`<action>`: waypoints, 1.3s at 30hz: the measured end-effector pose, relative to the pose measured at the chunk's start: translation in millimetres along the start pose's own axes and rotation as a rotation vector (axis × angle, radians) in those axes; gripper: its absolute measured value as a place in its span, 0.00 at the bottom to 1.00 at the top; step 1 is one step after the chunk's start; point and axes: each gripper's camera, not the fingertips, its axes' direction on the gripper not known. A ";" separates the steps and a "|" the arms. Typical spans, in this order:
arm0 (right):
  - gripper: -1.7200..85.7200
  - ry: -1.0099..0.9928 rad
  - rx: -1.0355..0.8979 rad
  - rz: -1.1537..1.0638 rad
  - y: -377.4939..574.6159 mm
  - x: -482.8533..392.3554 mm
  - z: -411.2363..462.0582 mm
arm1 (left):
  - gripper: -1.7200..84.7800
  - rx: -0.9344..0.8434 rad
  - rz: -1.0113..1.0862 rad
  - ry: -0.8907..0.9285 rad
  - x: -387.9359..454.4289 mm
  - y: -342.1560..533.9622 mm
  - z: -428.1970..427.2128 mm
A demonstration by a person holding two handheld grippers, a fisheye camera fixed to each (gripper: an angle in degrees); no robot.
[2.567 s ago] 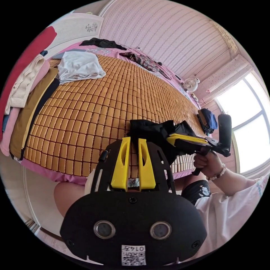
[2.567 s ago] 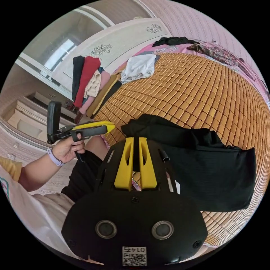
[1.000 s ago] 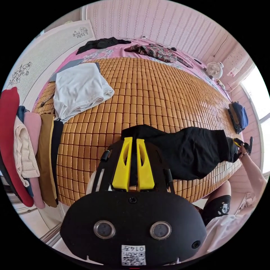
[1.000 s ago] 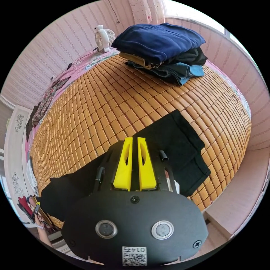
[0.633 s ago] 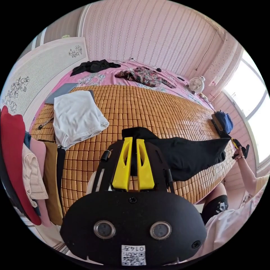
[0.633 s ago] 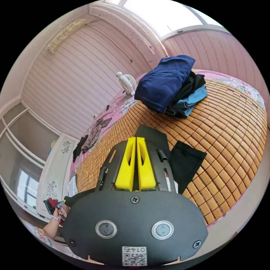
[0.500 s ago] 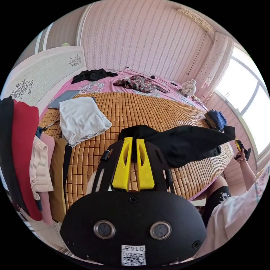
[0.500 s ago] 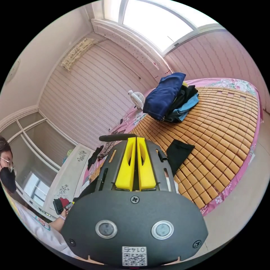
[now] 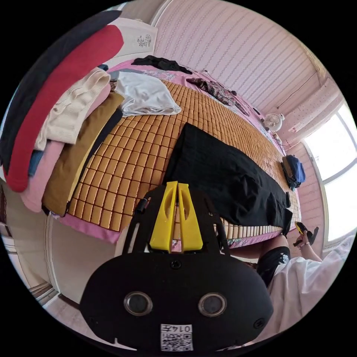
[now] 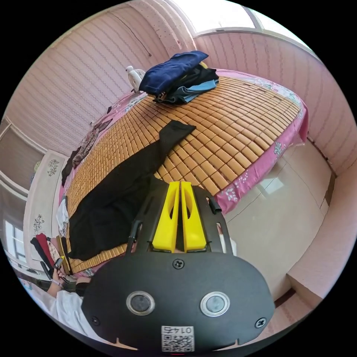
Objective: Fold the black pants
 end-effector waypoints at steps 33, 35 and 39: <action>0.02 0.438 -0.051 -0.476 -75.5 -138.1 129.7 | 0.01 0.003 -0.014 -0.290 44.3 -91.8 132.0; 0.02 0.447 -0.052 -0.516 -85.2 -147.1 138.0 | 0.01 0.024 -0.067 -0.319 39.4 -97.6 131.6; 0.02 0.408 -0.051 -0.538 -105.2 -157.3 148.2 | 0.01 -0.015 -0.124 -0.379 22.2 -118.5 130.4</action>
